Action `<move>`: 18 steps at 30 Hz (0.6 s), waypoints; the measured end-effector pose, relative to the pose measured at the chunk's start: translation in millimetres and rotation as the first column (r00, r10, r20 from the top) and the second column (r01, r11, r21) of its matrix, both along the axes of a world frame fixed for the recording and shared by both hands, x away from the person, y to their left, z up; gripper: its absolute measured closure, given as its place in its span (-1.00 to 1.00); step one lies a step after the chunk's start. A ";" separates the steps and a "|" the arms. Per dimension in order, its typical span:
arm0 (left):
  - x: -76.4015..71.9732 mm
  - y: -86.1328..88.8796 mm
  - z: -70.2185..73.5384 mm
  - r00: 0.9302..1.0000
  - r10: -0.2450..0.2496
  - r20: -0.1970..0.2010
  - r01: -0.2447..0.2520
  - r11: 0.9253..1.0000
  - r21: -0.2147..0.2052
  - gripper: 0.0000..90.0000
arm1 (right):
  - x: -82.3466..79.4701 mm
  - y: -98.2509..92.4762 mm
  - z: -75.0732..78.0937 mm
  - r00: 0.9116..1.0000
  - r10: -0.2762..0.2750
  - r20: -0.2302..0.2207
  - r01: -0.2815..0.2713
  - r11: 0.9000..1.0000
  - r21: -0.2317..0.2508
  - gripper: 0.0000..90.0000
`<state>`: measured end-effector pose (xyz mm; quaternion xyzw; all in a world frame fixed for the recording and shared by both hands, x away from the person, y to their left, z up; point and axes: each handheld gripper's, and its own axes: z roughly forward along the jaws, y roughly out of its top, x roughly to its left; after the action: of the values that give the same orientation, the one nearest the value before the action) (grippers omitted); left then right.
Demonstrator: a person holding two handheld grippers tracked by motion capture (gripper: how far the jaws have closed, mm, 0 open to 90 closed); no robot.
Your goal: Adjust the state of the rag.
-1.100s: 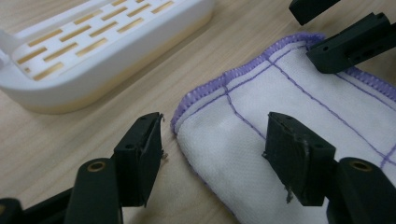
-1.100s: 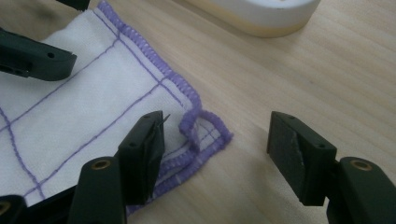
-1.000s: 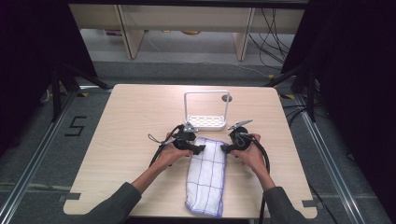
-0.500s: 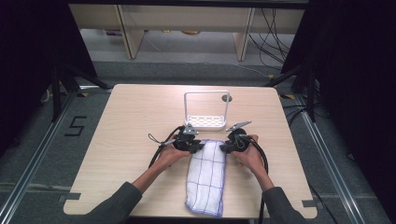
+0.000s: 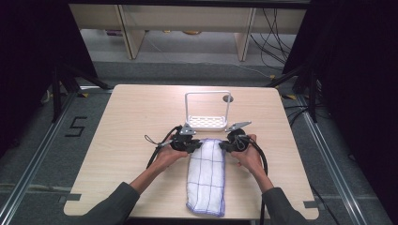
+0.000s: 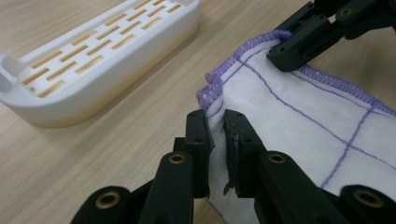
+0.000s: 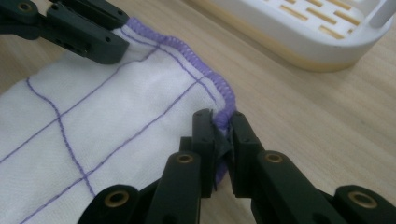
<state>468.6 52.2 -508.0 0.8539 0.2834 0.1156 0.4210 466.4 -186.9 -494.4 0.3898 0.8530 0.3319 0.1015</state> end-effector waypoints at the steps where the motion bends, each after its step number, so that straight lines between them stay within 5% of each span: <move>1: -0.7 0.1 0.5 1.000 0.001 0.005 -0.001 1.000 0.004 0.77 | -0.3 -0.8 2.0 1.000 0.002 0.002 -0.002 1.000 -0.010 0.86; 8: -8.3 12.5 10.4 1.000 0.010 0.012 -0.010 0.999 -0.041 0.77 | -6.2 2.5 12.3 0.999 0.031 0.042 -0.034 0.998 0.053 0.86; 18: -17.8 20.0 23.0 1.000 -0.008 0.029 0.009 0.999 -0.034 0.77 | -13.1 7.1 20.2 0.998 0.045 0.046 -0.047 0.998 0.042 0.86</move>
<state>450.8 72.2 -485.1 0.8459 0.2757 0.1211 0.4401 453.2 -179.8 -474.1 0.3647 0.8517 0.3613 0.1049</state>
